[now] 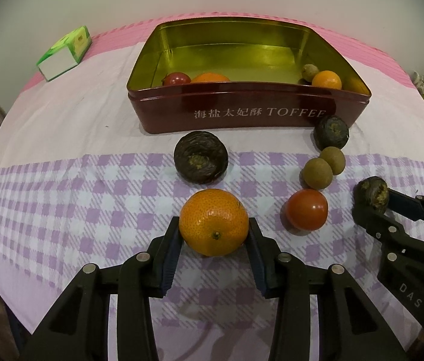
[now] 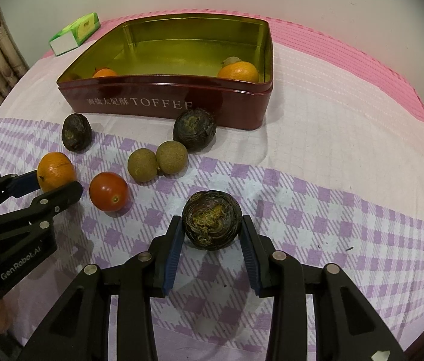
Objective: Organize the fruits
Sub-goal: 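Lift and carry the orange and dark fruit with both grippers over the tin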
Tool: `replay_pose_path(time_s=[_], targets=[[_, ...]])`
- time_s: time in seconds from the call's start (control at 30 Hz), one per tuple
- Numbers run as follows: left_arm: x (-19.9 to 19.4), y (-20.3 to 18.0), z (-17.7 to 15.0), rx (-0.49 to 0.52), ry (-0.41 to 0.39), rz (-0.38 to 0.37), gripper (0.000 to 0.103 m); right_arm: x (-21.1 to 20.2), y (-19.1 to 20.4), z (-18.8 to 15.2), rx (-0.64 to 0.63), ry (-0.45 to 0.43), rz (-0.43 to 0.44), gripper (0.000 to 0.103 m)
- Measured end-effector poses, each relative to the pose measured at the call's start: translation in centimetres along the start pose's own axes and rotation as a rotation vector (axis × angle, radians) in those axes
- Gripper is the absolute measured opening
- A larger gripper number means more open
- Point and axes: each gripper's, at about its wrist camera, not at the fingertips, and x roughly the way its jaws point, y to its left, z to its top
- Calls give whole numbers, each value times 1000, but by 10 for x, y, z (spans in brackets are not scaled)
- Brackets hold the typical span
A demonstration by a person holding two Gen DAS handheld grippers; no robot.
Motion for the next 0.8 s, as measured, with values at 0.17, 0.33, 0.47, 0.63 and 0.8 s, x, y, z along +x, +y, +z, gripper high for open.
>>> replay_pose_path(time_s=[0.17, 0.33, 0.47, 0.63, 0.8], targets=[[0, 0, 0, 0, 4, -1, 43, 0, 0, 1, -7, 7, -1, 35], [1, 0, 1, -3, 4, 2, 43, 1, 0, 2, -11, 13, -1, 35], [0, -1, 1, -3, 1, 3, 43, 0, -1, 3, -13, 15, 1, 35], [0, 0, 1, -6, 3, 3, 43, 0, -1, 2, -13, 14, 0, 35], [1, 0, 2, -7, 4, 4, 43, -1, -2, 3, -9, 23, 6, 35]])
